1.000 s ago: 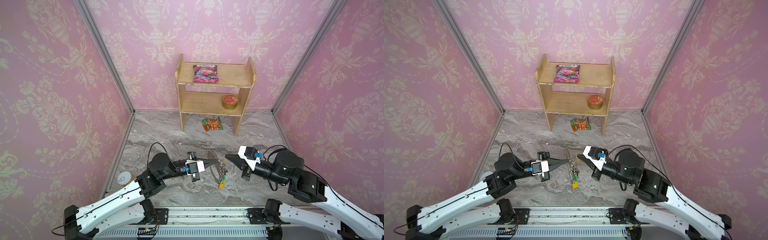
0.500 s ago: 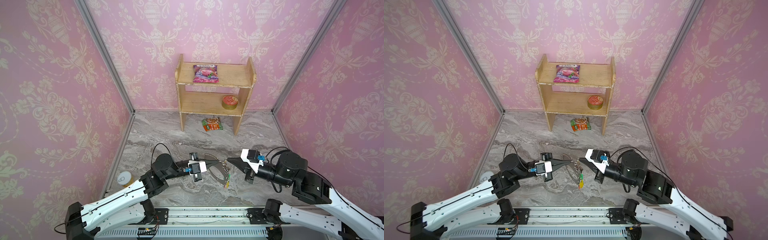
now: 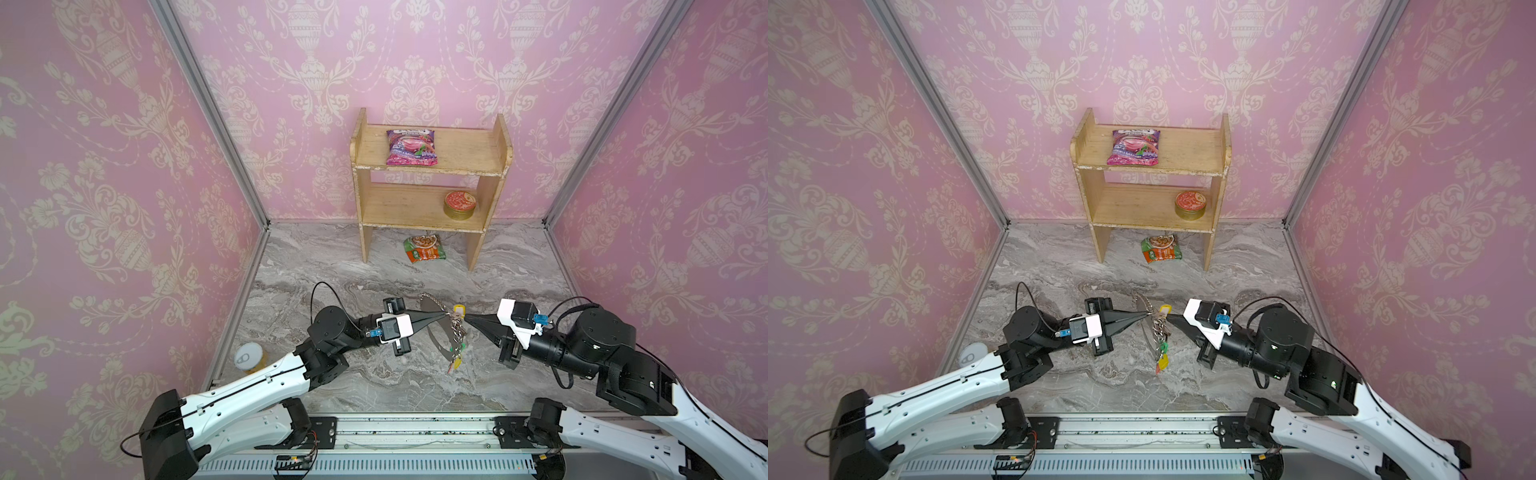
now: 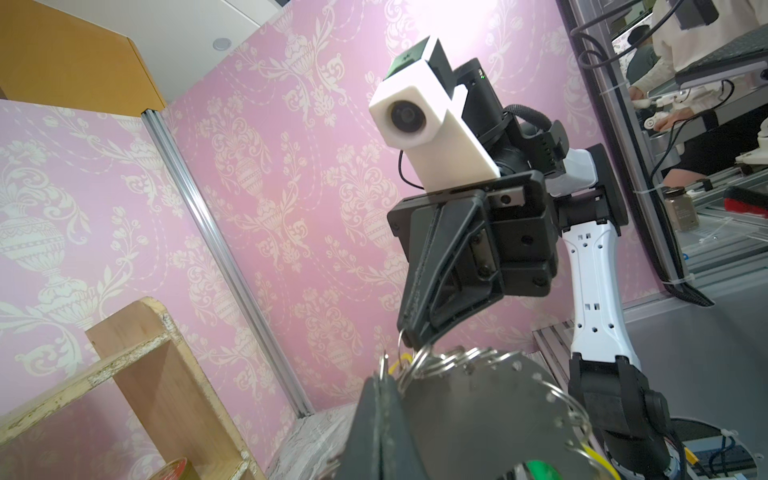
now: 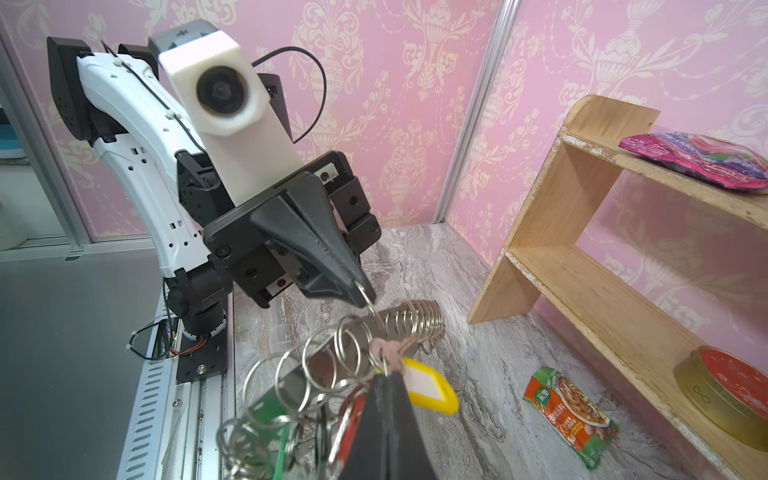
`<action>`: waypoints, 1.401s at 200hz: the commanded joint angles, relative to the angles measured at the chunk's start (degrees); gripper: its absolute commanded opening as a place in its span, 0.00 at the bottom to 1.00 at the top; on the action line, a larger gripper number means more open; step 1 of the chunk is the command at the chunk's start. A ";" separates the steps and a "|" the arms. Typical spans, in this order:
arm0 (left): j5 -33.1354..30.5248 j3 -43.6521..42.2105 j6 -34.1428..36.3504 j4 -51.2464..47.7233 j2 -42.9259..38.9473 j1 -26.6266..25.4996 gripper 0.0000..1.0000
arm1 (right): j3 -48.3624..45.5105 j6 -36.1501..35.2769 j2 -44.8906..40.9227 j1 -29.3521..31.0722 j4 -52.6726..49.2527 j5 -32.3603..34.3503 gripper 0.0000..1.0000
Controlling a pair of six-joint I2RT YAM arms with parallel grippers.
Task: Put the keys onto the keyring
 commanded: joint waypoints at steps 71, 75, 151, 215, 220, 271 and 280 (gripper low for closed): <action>6.56 -0.96 -11.47 20.44 6.80 3.94 0.00 | 1.75 -5.46 0.41 -0.03 0.60 3.31 0.00; 6.77 -1.00 -11.93 21.18 7.29 4.10 0.00 | 1.78 -5.68 0.53 0.02 0.58 3.26 0.00; 8.23 -0.65 -11.85 20.93 8.66 4.68 0.00 | 1.03 -5.28 1.13 0.00 2.39 4.00 0.00; 8.24 -0.92 -11.61 20.75 8.54 4.68 0.00 | 1.49 -5.11 2.02 -0.01 3.35 4.96 0.00; 8.25 -0.93 -11.62 20.74 8.51 4.66 0.00 | 1.47 -5.13 2.06 -0.07 3.46 5.05 0.00; 8.16 -1.00 -11.36 20.41 8.40 4.68 0.00 | 1.42 -4.88 1.73 0.01 4.24 5.77 0.00; 8.16 -1.00 -11.37 20.42 8.40 4.68 0.00 | 1.44 -4.82 1.58 0.00 4.24 5.67 0.00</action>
